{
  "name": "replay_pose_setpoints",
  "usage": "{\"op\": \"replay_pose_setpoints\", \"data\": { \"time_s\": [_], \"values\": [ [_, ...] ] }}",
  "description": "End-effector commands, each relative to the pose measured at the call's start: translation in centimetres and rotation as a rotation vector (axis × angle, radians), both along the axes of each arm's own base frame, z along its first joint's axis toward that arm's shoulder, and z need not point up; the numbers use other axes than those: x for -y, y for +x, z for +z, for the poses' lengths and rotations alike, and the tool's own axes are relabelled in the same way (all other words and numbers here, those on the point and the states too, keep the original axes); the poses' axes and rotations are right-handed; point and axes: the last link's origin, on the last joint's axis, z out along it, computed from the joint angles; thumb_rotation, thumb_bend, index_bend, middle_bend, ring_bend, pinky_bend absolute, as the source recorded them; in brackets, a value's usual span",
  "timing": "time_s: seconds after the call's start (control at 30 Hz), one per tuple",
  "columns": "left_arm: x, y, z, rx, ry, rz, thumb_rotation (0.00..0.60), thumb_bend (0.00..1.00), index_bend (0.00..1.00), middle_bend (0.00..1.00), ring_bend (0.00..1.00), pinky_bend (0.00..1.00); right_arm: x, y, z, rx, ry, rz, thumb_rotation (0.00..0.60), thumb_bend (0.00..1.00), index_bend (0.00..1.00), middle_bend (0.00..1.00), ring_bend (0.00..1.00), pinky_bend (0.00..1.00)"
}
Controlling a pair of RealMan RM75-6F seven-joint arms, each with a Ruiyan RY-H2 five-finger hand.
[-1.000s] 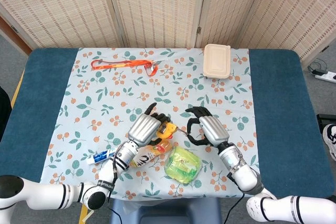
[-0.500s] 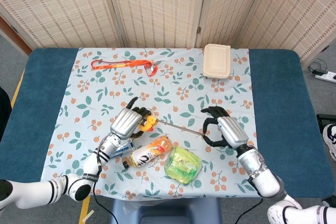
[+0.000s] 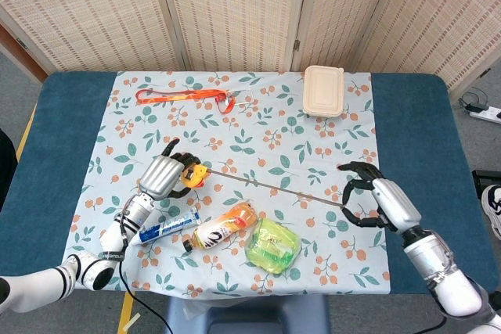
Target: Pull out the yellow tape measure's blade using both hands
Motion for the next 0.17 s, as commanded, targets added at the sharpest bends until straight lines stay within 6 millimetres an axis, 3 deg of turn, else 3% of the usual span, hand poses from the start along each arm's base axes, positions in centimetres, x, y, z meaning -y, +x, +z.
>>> {"op": "replay_pose_setpoints", "data": {
  "time_s": [0.03,0.17],
  "values": [
    [0.0,-0.8,0.0,0.000,0.000,0.013,0.600,0.34,0.53,0.49,0.38,0.02,-1.4,-1.2,2.2,0.013,-0.019,-0.014,0.600,0.41,0.78,0.20,0.09,0.00],
    [-0.2,-1.6,0.0,-0.002,0.002,0.024,0.600,0.34,0.52,0.49,0.38,0.02,-2.1,-2.3,3.7,0.028,-0.035,-0.032,0.600,0.41,0.78,0.20,0.09,0.00]
  ]
}}
